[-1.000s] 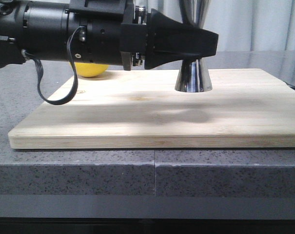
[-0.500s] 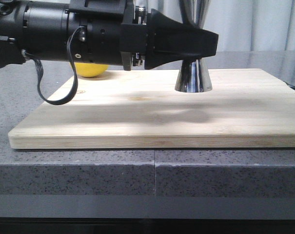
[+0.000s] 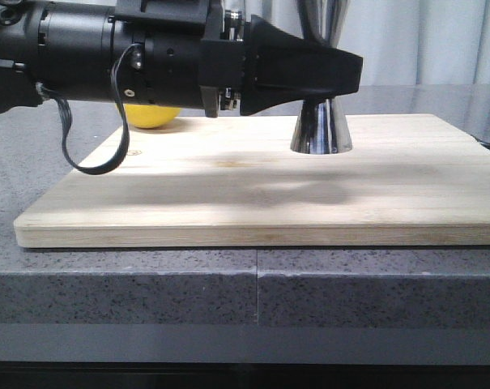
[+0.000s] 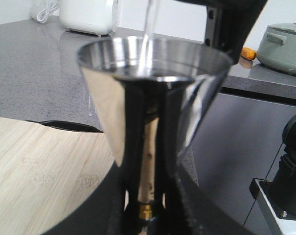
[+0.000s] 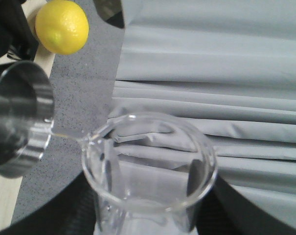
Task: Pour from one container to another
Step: 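Tilt the beaker with the right gripper, pouring liquid into the jigger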
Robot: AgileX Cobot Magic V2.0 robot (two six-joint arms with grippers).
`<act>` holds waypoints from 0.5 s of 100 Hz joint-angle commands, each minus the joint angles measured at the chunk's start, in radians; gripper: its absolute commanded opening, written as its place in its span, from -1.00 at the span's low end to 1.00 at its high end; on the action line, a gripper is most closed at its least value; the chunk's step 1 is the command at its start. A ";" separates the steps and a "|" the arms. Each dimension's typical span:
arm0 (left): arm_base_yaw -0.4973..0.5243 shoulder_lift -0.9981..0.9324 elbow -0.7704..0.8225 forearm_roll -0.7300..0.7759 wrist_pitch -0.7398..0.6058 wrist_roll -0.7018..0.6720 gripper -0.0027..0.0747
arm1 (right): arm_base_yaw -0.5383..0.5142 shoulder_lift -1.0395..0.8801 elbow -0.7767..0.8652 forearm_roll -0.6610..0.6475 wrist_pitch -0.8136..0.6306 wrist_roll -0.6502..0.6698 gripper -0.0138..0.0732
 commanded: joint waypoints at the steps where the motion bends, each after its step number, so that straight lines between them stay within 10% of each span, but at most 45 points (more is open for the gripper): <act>1: -0.003 -0.057 -0.027 -0.047 -0.073 -0.009 -0.99 | 0.002 -0.026 -0.037 -0.013 0.013 -0.004 -0.16; 50: -0.003 -0.057 -0.027 -0.047 -0.073 -0.009 -0.99 | 0.002 -0.026 -0.037 -0.001 -0.009 0.259 -0.16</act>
